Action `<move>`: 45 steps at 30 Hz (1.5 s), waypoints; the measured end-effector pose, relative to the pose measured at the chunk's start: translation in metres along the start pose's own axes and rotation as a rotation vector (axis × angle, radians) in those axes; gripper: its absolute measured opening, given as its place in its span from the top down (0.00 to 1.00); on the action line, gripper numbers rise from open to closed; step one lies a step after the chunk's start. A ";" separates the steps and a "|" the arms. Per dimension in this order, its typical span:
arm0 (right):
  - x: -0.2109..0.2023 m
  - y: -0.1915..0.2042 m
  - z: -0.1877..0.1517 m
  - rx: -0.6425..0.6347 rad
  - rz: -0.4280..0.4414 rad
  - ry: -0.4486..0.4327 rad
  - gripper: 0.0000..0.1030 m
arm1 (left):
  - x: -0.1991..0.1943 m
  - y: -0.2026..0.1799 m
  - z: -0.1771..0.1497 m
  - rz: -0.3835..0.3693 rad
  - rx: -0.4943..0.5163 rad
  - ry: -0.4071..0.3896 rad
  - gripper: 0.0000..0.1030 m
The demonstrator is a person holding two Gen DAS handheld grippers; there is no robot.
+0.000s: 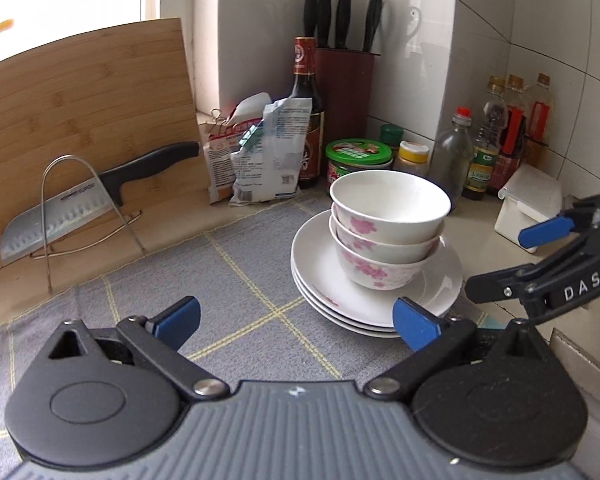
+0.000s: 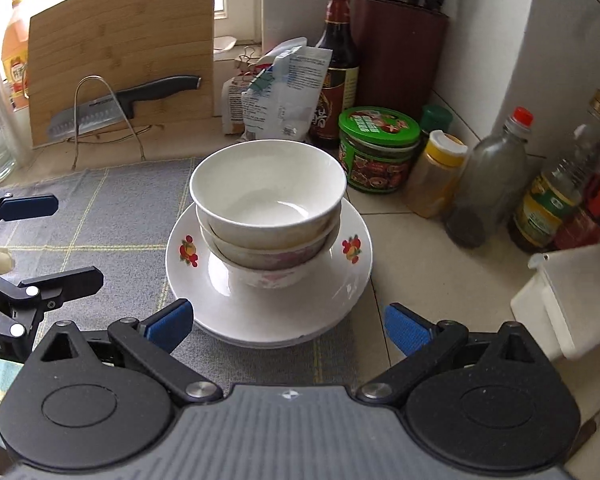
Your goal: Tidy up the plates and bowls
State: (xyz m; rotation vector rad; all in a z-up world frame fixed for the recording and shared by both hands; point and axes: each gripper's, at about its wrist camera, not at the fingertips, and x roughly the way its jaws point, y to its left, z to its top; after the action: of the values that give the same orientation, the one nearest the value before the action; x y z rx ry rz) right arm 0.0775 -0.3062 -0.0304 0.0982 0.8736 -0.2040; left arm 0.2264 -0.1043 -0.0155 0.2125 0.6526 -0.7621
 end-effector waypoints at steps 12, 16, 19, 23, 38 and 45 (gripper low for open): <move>-0.046 0.033 -0.018 0.150 -0.108 -0.064 0.00 | -0.035 -0.011 0.009 0.050 -0.030 0.028 0.01; -0.053 0.036 -0.017 0.167 -0.115 -0.084 0.00 | -0.038 -0.012 0.010 0.066 -0.032 0.031 0.01; -0.054 0.037 -0.016 0.171 -0.115 -0.087 0.00 | -0.041 -0.012 0.011 0.083 -0.029 0.029 0.01; -0.053 0.038 -0.016 0.173 -0.111 -0.083 0.00 | -0.043 -0.011 0.012 0.088 -0.037 0.026 0.01; -0.052 0.037 -0.015 0.167 -0.119 -0.074 0.00 | -0.042 -0.015 0.016 0.103 -0.032 0.029 0.01; -0.052 0.036 -0.014 0.165 -0.123 -0.069 0.00 | -0.042 -0.016 0.018 0.096 -0.034 0.023 0.01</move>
State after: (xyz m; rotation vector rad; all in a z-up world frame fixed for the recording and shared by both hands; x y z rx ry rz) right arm 0.0423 -0.2613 0.0003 0.1907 0.7932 -0.3930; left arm 0.2015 -0.0989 0.0251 0.2201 0.6724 -0.6567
